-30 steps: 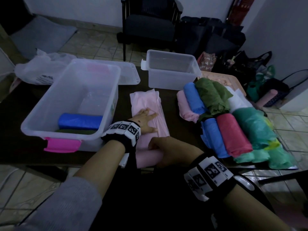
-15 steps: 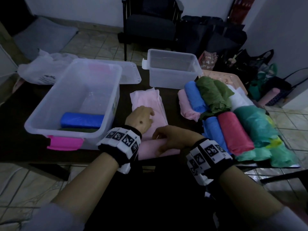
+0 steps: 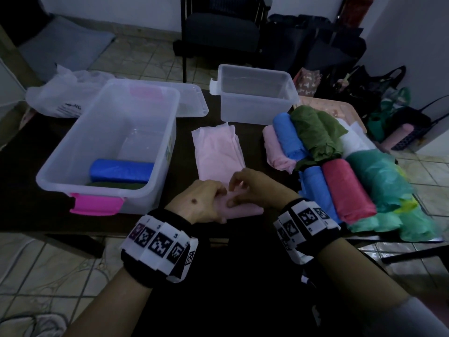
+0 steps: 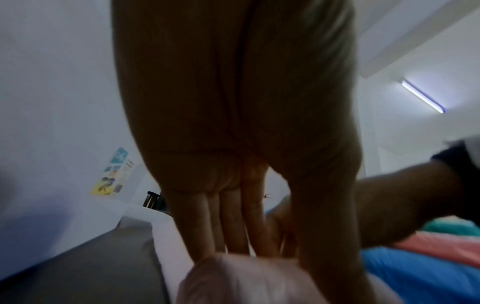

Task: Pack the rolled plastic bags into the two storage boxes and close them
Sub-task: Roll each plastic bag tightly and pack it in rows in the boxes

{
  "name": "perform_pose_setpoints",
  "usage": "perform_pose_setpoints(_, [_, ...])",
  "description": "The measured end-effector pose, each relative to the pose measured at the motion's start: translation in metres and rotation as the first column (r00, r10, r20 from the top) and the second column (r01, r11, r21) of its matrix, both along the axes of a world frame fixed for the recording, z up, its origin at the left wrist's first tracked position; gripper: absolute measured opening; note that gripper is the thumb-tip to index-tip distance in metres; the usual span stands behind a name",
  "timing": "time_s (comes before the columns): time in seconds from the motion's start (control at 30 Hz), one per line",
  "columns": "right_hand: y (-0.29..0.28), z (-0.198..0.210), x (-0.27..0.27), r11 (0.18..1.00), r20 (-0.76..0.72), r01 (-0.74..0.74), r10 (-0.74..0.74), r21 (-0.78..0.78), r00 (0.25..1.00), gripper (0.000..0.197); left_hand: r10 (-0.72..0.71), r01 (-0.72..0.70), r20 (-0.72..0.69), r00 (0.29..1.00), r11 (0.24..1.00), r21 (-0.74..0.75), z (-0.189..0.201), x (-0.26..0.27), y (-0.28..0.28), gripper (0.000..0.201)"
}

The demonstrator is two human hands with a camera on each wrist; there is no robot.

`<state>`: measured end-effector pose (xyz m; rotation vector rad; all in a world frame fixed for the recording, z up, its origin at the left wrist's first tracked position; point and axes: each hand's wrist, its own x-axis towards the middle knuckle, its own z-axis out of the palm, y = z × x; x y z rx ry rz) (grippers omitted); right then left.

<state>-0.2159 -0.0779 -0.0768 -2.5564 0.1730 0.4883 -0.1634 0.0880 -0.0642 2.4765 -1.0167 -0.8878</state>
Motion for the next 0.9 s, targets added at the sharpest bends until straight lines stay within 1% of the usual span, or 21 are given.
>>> perform_pose_setpoints(0.07, [0.007, 0.002, 0.0, 0.991, 0.036, -0.03, 0.035, -0.127, 0.999, 0.036, 0.003, -0.003, 0.025, 1.0, 1.0, 0.015, -0.004, -0.002, -0.002, 0.076])
perform_pose_setpoints(0.1, [0.011, 0.004, 0.0, 0.987, 0.043, -0.03, 0.037, -0.157, 0.998, 0.038, 0.002, -0.003, 0.038, 0.999, 1.0, 0.015, -0.006, -0.002, -0.003, 0.076])
perform_pose_setpoints(0.2, [0.018, 0.005, -0.01, 0.987, 0.039, -0.043, 0.049, -0.157, 0.998, 0.043, 0.036, -0.036, 0.015, 0.999, 0.999, 0.002, -0.01, 0.002, -0.005, 0.071])
perform_pose_setpoints(0.27, [0.021, 0.006, -0.023, 0.981, 0.028, -0.089, 0.096, -0.169, 0.995, 0.059, 0.061, -0.061, -0.026, 0.998, 0.998, 0.002, -0.007, 0.006, -0.004, 0.066])
perform_pose_setpoints(0.3, [0.023, 0.005, -0.028, 0.973, 0.032, -0.114, 0.123, -0.201, 0.992, 0.068, 0.056, -0.056, -0.043, 0.997, 0.998, 0.005, -0.005, 0.007, -0.005, 0.063])
perform_pose_setpoints(0.33, [0.025, 0.003, -0.033, 0.96, 0.041, -0.133, 0.147, -0.245, 0.988, 0.07, 0.043, -0.042, -0.058, 0.997, 0.999, 0.012, -0.004, 0.008, -0.005, 0.061])
perform_pose_setpoints(0.4, [0.029, 0.001, -0.035, 0.945, 0.048, -0.138, 0.159, -0.297, 0.986, 0.061, 0.009, -0.007, -0.085, 0.996, 1.0, 0.026, -0.003, 0.008, -0.007, 0.055])
perform_pose_setpoints(0.43, [0.029, 0.002, -0.035, 0.948, 0.035, -0.132, 0.148, -0.288, 0.988, 0.057, -0.007, 0.01, -0.093, 0.996, 1.0, 0.029, -0.004, 0.007, -0.007, 0.05])
perform_pose_setpoints(0.5, [0.026, 0.006, -0.033, 0.971, -0.034, -0.116, 0.112, -0.209, 0.993, 0.053, -0.032, 0.035, -0.103, 0.994, 0.999, 0.029, -0.007, 0.005, -0.007, 0.036])
perform_pose_setpoints(0.53, [0.023, 0.008, -0.032, 0.98, -0.072, -0.112, 0.101, -0.165, 0.992, 0.053, -0.034, 0.038, -0.1, 0.994, 0.998, 0.041, -0.008, 0.004, -0.008, 0.032])
perform_pose_setpoints(0.57, [0.021, 0.011, -0.031, 0.986, -0.107, -0.107, 0.094, -0.131, 0.99, 0.053, -0.038, 0.042, -0.091, 0.995, 0.998, 0.046, -0.009, 0.004, -0.007, 0.034])
perform_pose_setpoints(0.6, [0.018, 0.013, -0.029, 0.989, -0.142, -0.104, 0.088, -0.109, 0.986, 0.053, -0.042, 0.046, -0.079, 0.996, 0.998, 0.044, -0.009, 0.004, -0.006, 0.041])
perform_pose_setpoints(0.63, [0.016, 0.015, -0.026, 0.99, -0.178, -0.104, 0.086, -0.092, 0.98, 0.054, -0.032, 0.034, -0.068, 0.997, 0.999, 0.03, -0.009, 0.004, -0.005, 0.048])
perform_pose_setpoints(0.67, [0.013, 0.017, -0.022, 0.992, -0.216, -0.101, 0.083, -0.075, 0.973, 0.054, -0.009, 0.01, -0.062, 0.998, 1.0, 0.01, -0.008, 0.005, -0.005, 0.051])
perform_pose_setpoints(0.73, [0.01, 0.019, -0.014, 0.995, -0.268, -0.085, 0.068, -0.052, 0.961, 0.051, 0.016, -0.017, -0.036, 0.999, 0.999, -0.037, -0.007, 0.006, -0.005, 0.044])
perform_pose_setpoints(0.8, [0.009, 0.021, -0.009, 0.995, -0.294, -0.081, 0.062, -0.052, 0.954, 0.045, 0.011, -0.011, 0.001, 1.0, 0.999, -0.049, -0.006, 0.008, -0.006, 0.038])
perform_pose_setpoints(0.83, [0.01, 0.021, -0.007, 0.993, -0.301, -0.091, 0.064, -0.077, 0.951, 0.044, 0.012, -0.012, -0.006, 1.0, 0.998, -0.054, -0.006, 0.009, -0.007, 0.037])
perform_pose_setpoints(0.9, [0.011, 0.021, -0.007, 0.978, -0.28, -0.125, 0.074, -0.168, 0.957, 0.052, 0.012, -0.015, -0.052, 0.999, 0.999, -0.051, -0.006, 0.012, -0.009, 0.038])
